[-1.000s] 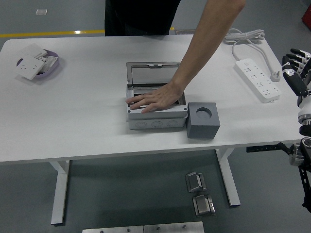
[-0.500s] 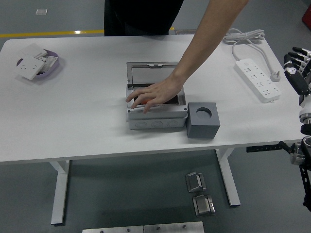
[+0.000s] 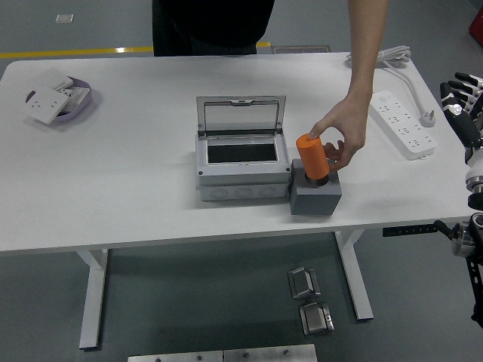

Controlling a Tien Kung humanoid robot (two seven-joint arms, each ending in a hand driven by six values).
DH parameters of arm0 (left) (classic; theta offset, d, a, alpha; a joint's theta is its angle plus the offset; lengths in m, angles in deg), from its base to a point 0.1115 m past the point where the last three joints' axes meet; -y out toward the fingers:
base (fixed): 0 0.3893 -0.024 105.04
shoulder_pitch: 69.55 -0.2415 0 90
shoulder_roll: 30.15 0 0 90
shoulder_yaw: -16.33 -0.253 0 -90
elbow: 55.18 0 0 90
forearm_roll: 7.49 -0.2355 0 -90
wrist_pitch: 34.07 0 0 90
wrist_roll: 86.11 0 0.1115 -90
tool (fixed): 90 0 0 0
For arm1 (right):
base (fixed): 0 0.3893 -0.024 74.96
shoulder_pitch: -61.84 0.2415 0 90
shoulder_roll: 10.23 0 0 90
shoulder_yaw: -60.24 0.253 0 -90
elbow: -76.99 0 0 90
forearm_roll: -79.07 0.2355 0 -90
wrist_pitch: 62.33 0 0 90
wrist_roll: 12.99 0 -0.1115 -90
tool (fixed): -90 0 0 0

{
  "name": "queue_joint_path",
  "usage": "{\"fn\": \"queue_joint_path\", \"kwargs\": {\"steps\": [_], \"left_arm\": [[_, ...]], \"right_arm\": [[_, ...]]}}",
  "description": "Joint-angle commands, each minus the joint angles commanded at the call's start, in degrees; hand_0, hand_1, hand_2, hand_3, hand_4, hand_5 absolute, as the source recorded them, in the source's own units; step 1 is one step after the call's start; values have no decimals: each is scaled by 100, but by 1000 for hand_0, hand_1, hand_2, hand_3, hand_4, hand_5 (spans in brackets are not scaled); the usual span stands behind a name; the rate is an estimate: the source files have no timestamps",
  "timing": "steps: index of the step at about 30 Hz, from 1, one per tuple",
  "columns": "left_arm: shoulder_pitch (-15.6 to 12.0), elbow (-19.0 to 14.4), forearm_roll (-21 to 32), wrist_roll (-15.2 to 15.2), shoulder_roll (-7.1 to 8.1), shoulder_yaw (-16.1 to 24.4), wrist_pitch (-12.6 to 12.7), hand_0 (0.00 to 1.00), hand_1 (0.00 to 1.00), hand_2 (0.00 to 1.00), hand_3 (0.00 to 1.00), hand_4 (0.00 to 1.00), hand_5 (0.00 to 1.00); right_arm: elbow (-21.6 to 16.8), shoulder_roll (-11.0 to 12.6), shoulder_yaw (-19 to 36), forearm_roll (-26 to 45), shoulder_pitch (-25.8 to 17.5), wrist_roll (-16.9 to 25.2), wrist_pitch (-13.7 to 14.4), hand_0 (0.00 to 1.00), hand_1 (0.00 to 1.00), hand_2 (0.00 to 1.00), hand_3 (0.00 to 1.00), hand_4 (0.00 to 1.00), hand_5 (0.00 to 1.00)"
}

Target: Pick up the cylinder from the cube,place it in the box,flap close box

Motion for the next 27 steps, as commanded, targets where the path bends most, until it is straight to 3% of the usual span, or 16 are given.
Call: {"fn": "queue_joint_path", "kwargs": {"steps": [17,26,27], "left_arm": [[-17,0,5,-1,-55,28,8,598,620,608,609,669,296],[-24,0,-12,-11,-77,31,11,598,621,608,609,669,296],[-21,0,-12,-11,-81,30,11,599,620,609,609,669,296]], "right_arm": [[27,-24,-18,94,-46,107,-67,696,654,670,681,900,515],[194,-218,-678,63,20,237,-117,651,651,669,681,898,508],[231,-257,-773,46,38,248,-112,631,651,645,693,907,414]]}}
